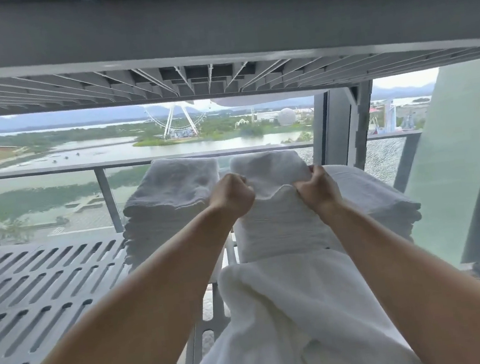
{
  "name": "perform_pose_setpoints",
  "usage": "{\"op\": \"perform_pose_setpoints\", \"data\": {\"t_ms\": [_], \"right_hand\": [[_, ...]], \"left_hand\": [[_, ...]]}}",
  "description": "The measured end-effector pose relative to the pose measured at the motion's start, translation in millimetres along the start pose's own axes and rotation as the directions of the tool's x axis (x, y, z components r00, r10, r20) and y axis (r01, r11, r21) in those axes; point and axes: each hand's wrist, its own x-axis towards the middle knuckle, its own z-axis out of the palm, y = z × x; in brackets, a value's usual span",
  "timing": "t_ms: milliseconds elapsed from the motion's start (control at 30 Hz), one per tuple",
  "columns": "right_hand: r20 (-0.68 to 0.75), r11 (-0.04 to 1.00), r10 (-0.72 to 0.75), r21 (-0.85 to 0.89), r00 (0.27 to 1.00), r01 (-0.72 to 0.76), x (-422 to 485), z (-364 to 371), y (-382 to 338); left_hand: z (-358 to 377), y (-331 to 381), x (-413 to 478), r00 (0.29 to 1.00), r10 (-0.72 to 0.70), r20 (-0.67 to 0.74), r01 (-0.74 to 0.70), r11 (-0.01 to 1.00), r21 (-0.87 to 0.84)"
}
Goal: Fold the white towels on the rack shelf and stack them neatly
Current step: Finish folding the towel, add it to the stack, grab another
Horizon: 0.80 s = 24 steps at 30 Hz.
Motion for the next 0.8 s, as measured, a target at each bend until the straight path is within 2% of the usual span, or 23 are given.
{"op": "perform_pose_setpoints", "data": {"t_ms": [100, 233, 300, 367, 433, 533, 633, 733, 800], "right_hand": [[-0.031, 0.999, -0.004, 0.032, 1.000, 0.005, 4.8, -1.6, 2.3], [0.013, 0.986, -0.158, -0.049, 0.987, 0.158, 2.2, -0.6, 7.2], [0.078, 0.964, -0.239, -0.100, 0.968, 0.246, -0.9, 2.1, 8.3], [0.135, 0.945, -0.280, -0.133, 0.950, 0.298, -0.4, 3.0, 9.2], [0.177, 0.940, -0.274, -0.158, 0.945, 0.302, 1.2, 0.9, 9.3], [0.196, 0.954, -0.207, -0.178, 0.958, 0.242, 1.8, -0.6, 10.4], [0.176, 0.965, -0.122, -0.210, 0.977, 0.158, 4.2, 0.4, 12.9], [0.140, 0.966, -0.083, -0.233, 0.987, 0.114, 3.1, 1.2, 13.9], [0.074, 0.970, -0.111, -0.207, 0.991, 0.124, 0.3, 2.0, 15.2]], "left_hand": [[-6.6, 11.1, 5.3, 0.997, -0.026, 0.074, 0.022, 0.998, 0.057], [-15.8, 22.6, 18.1, 0.993, -0.032, 0.110, 0.004, 0.967, 0.253], [-17.1, 25.1, 25.3, 0.997, 0.021, 0.070, -0.049, 0.902, 0.429], [-12.0, 25.1, 35.0, 0.989, 0.129, 0.068, -0.146, 0.835, 0.530], [-4.1, 23.6, 42.6, 0.967, 0.225, 0.122, -0.256, 0.826, 0.503], [9.2, 18.7, 48.6, 0.936, 0.236, 0.261, -0.327, 0.857, 0.399], [25.0, 14.5, 50.7, 0.917, 0.161, 0.364, -0.312, 0.859, 0.405], [30.1, 15.7, 49.0, 0.922, 0.074, 0.380, -0.247, 0.867, 0.432], [29.4, 16.9, 48.3, 0.924, 0.061, 0.376, -0.232, 0.873, 0.429]]}}
